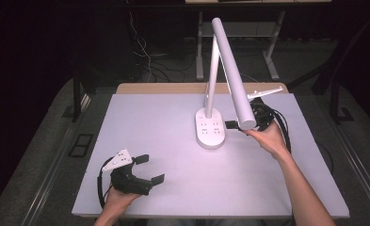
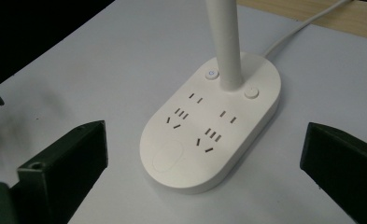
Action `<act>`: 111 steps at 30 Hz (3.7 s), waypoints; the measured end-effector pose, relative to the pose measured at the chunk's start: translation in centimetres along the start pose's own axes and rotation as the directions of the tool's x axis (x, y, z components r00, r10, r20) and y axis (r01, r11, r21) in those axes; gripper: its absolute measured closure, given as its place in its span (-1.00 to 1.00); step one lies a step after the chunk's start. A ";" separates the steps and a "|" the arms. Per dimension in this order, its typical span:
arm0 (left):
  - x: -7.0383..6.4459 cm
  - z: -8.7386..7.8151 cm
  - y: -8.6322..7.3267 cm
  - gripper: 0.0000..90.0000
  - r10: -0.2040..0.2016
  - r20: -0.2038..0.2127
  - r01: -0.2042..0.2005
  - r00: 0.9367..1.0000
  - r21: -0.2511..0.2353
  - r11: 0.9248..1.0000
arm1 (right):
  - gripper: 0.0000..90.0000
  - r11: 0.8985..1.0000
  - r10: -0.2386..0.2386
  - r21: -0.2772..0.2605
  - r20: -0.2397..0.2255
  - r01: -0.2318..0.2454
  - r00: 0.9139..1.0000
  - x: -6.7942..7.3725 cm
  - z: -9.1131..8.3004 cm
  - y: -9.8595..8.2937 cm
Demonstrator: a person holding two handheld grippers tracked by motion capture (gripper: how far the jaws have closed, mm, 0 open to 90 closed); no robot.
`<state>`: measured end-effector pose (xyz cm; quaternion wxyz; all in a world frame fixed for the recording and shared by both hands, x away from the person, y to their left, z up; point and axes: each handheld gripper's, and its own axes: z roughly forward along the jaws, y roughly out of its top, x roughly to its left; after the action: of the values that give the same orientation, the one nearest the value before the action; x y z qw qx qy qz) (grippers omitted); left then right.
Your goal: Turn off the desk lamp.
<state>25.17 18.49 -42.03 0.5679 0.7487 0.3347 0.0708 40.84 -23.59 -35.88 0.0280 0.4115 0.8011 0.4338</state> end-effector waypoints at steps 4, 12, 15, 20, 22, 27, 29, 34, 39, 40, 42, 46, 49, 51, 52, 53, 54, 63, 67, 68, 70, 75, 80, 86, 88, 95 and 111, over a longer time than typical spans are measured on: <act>0.0 0.0 0.0 -1.00 0.002 0.001 -0.002 1.000 0.001 1.000 | -0.98 1.000 0.004 0.004 -0.006 -0.004 1.000 -0.2 0.5 0.6; 0.1 0.0 0.0 -1.00 0.003 0.002 -0.003 1.000 0.004 1.000 | -0.98 1.000 0.003 0.015 0.004 -0.003 1.000 -0.6 1.7 2.1; 0.1 0.0 0.0 -1.00 0.002 0.001 -0.002 1.000 0.003 1.000 | -0.98 1.000 0.004 0.018 0.006 -0.004 1.000 -0.8 2.1 2.5; 0.1 0.0 0.0 -1.00 0.004 0.002 -0.004 1.000 0.004 1.000 | -0.98 1.000 0.001 0.023 0.011 -0.001 1.000 -1.5 3.1 3.2; 0.1 0.0 0.0 -1.00 0.002 0.002 -0.002 1.000 0.002 1.000 | -0.97 1.000 0.000 0.023 0.013 0.000 1.000 -1.6 3.3 3.2; 0.1 0.0 0.0 -1.00 0.005 0.003 -0.005 1.000 0.001 1.000 | -0.62 1.000 -0.010 0.018 0.024 0.009 1.000 -2.1 4.0 3.3; 0.1 -0.1 0.0 -1.00 0.004 0.004 -0.004 1.000 0.001 1.000 | -0.58 1.000 -0.008 0.015 0.031 0.007 0.999 -2.2 4.2 3.4; 0.1 -0.1 0.1 -1.00 0.009 0.003 -0.009 1.000 0.000 1.000 | -0.11 1.000 -0.011 0.016 0.029 0.010 1.000 -2.5 5.0 3.4; 0.2 -0.1 0.1 -1.00 0.010 0.001 -0.010 1.000 0.002 1.000 | 0.14 1.000 0.004 0.020 0.023 -0.004 1.000 -2.8 5.9 3.2; 0.2 -0.1 0.1 -1.00 0.011 0.001 -0.011 1.000 0.002 1.000 | 0.24 1.000 0.010 0.017 0.024 -0.010 1.000 -3.0 6.3 3.1; 0.2 -0.1 0.1 -1.00 0.011 0.001 -0.011 1.000 0.002 1.000 | 0.29 1.000 0.017 0.015 0.022 -0.018 1.000 -3.1 6.5 3.1; 0.3 -0.1 0.1 -1.00 0.009 0.001 -0.009 1.000 0.000 1.000 | 0.52 0.999 0.029 0.021 0.008 -0.030 1.000 -3.4 7.4 3.0; 0.3 -0.1 0.0 -1.00 0.008 0.000 -0.008 1.000 0.000 1.000 | 0.63 0.999 0.034 0.021 0.006 -0.034 0.999 -3.5 7.7 2.9; 0.3 -0.1 0.1 -1.00 0.011 0.000 -0.011 1.000 0.002 1.000 | 0.73 0.999 0.039 0.025 0.004 -0.039 0.999 -3.6 8.1 2.9; 0.3 -0.1 0.1 -1.00 0.011 0.000 -0.011 1.000 0.002 1.000 | 0.84 0.999 0.044 0.028 0.002 -0.044 0.999 -3.8 8.4 2.8; 0.3 -0.1 0.1 -1.00 0.011 0.000 -0.011 1.000 0.002 1.000 | 0.88 0.999 0.040 0.029 0.003 -0.040 0.999 -3.9 8.6 2.8; 0.3 -0.1 0.1 -1.00 0.012 0.001 -0.012 1.000 0.002 1.000 | 0.92 0.999 0.041 0.031 0.005 -0.041 0.999 -4.0 8.7 2.8; 0.3 -0.1 0.0 -1.00 0.008 0.000 -0.008 1.000 0.005 1.000 | 1.00 0.997 0.061 0.044 0.031 -0.063 0.998 -4.7 9.8 2.3; 0.3 -0.1 0.0 -1.00 0.010 0.001 -0.010 1.000 0.006 1.000 | 1.00 0.996 0.071 0.051 0.048 -0.074 0.996 -4.8 10.3 2.2; 0.3 -0.1 0.0 -1.00 0.010 0.001 -0.010 1.000 0.006 1.000 | 1.00 0.996 0.070 0.054 0.053 -0.072 0.996 -4.8 10.4 2.1; 0.3 -0.1 0.0 -1.00 0.011 -0.003 -0.011 1.000 0.005 1.000 | 1.00 0.994 0.093 0.048 0.039 -0.094 0.995 -5.0 10.4 2.0; 0.2 0.0 0.0 -1.00 0.016 -0.004 -0.016 1.000 0.006 1.000 | 1.00 0.992 0.115 0.046 0.029 -0.116 0.993 -5.3 10.4 1.9; 0.0 0.0 0.0 -1.00 0.021 0.000 -0.021 1.000 0.009 1.000 | 1.00 0.992 0.122 0.042 0.024 -0.123 0.992 -5.4 10.5 1.7; 0.1 0.0 0.1 -1.00 0.019 0.002 -0.019 1.000 0.006 1.000 | 1.00 0.990 0.130 0.045 0.032 -0.132 0.991 -5.3 10.4 1.8; 0.1 0.0 0.1 -1.00 0.019 0.001 -0.019 1.000 0.007 1.000 | 1.00 0.990 0.129 0.044 0.032 -0.130 0.991 -5.3 10.3 1.9; 0.1 0.0 0.0 -1.00 0.019 0.002 -0.019 1.000 0.006 1.000 | 1.00 0.990 0.133 0.043 0.029 -0.135 0.991 -5.5 10.3 1.9; 0.1 0.1 0.0 -1.00 0.014 0.004 -0.014 1.000 0.009 1.000 | 1.00 0.989 0.142 0.027 0.049 -0.143 0.989 -5.6 10.3 1.5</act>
<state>25.35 18.47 -42.10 0.5645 0.7538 0.3285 0.0718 49.65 -20.10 -42.93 0.0095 0.4781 0.7752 0.4127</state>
